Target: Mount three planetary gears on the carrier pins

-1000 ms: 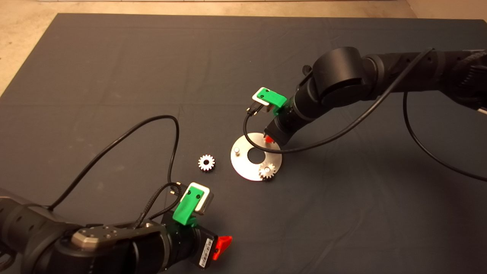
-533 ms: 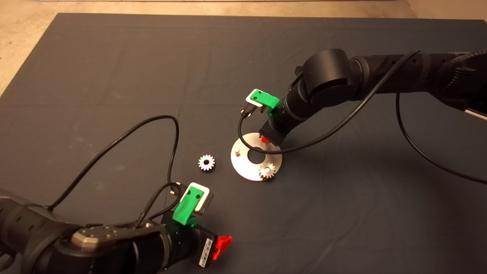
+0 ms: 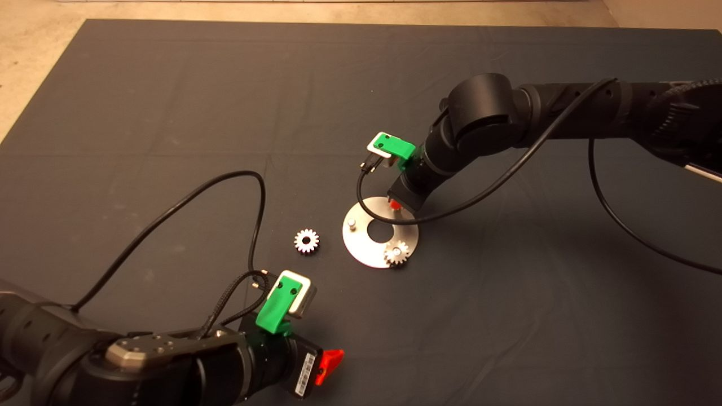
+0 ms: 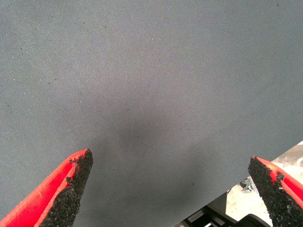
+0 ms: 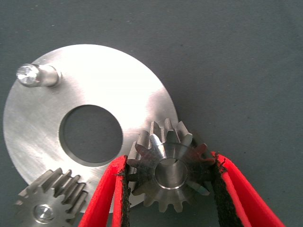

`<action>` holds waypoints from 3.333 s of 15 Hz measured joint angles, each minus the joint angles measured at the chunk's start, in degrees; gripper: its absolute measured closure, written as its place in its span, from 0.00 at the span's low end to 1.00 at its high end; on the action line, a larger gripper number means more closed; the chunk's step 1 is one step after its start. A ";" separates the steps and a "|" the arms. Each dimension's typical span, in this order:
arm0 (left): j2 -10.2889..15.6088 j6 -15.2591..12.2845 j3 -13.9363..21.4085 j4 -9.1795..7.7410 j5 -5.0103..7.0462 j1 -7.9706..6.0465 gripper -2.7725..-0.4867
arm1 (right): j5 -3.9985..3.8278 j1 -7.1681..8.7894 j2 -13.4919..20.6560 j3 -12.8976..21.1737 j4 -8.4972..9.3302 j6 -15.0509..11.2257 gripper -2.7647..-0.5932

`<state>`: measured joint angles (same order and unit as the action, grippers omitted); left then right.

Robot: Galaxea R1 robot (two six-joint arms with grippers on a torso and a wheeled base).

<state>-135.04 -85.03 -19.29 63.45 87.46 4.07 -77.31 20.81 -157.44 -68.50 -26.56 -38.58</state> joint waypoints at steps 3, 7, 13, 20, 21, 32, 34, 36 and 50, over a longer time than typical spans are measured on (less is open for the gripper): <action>0.00 0.00 0.00 0.00 0.00 0.00 0.18 | 0.02 -0.04 0.00 -0.16 0.00 0.00 0.84; 0.00 0.00 0.00 0.00 0.00 0.00 0.18 | 0.01 -0.67 0.00 -0.16 -0.09 0.00 0.84; 0.02 0.00 0.00 0.00 0.00 0.00 0.18 | 0.17 -1.29 -0.03 -0.24 -0.45 0.05 0.84; 0.15 0.00 0.00 0.02 0.00 0.00 0.18 | 0.30 -1.93 -0.99 -2.23 -0.44 0.66 0.84; 0.17 0.00 0.00 0.05 0.00 0.00 0.18 | 0.33 -1.93 -1.00 -2.23 -0.44 0.66 0.84; 0.15 0.00 0.00 0.03 0.00 0.00 0.18 | 0.48 -1.93 -1.00 -2.31 -0.44 0.66 0.83; 0.15 0.00 0.00 0.04 0.00 0.00 0.18 | 0.48 -1.93 -1.00 -2.31 -0.41 0.66 0.83; 0.15 0.00 0.00 0.05 0.00 0.00 0.18 | 0.46 -1.93 -1.00 -2.31 -0.41 0.66 0.80; 0.15 0.00 0.00 0.05 0.00 0.00 0.18 | 0.83 -1.85 -1.00 -2.31 -0.42 0.66 0.52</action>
<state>-134.88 -85.03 -19.29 63.50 87.46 4.07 -76.48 18.96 -158.44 -70.80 -26.99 -37.92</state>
